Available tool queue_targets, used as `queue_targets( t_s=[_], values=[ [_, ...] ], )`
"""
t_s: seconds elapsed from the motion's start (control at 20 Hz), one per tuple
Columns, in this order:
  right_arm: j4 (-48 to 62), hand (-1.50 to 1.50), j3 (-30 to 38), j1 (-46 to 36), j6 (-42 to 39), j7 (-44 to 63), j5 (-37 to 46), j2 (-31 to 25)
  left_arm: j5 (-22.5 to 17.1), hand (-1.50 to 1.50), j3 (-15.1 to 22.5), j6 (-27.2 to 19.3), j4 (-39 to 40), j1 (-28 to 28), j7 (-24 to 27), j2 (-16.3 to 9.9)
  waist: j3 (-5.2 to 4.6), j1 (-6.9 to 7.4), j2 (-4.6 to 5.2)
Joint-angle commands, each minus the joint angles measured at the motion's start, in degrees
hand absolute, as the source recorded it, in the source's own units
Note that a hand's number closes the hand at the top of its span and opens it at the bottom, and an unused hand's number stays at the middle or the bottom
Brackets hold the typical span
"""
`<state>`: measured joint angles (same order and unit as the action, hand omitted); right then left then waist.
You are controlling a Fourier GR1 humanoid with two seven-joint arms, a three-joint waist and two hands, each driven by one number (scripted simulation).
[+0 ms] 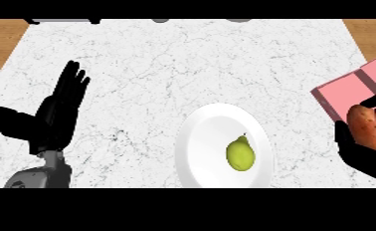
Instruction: Pick the sweet potato from the plate and place it in the cardboard box
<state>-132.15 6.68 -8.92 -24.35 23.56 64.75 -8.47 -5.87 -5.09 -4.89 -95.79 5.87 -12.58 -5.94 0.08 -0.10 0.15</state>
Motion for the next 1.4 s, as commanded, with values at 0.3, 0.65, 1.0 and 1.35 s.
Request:
queue_targets(
  t_s=[0.3, 0.65, 1.0, 1.35],
  values=[
    [28.41, 1.50, 14.44, -2.40, 12.33, -19.65, -7.06, -10.27, -1.13, 0.00, -0.82, 2.22, 2.66, -0.97, 2.63, -0.26, -0.06, 0.45, 0.04],
    [43.60, -1.50, 11.12, -0.82, 1.70, -20.13, 1.20, -21.40, -0.16, 0.00, 0.57, 0.48, -0.89, 0.37, -0.59, 0.28, -0.05, 1.43, 0.30],
    [57.22, -1.50, 15.58, -9.67, 11.30, -28.57, -6.24, -19.63, -0.97, 0.00, -1.27, 1.41, 1.95, 1.01, 1.11, -0.49, -0.06, 0.49, -0.04],
    [53.99, -1.50, 25.30, -15.33, 22.53, -36.04, -20.93, -13.12, 0.15, 0.00, 1.37, 1.16, -1.93, -3.74, 0.79, 1.05, 0.03, 0.72, -0.31]
  ],
)
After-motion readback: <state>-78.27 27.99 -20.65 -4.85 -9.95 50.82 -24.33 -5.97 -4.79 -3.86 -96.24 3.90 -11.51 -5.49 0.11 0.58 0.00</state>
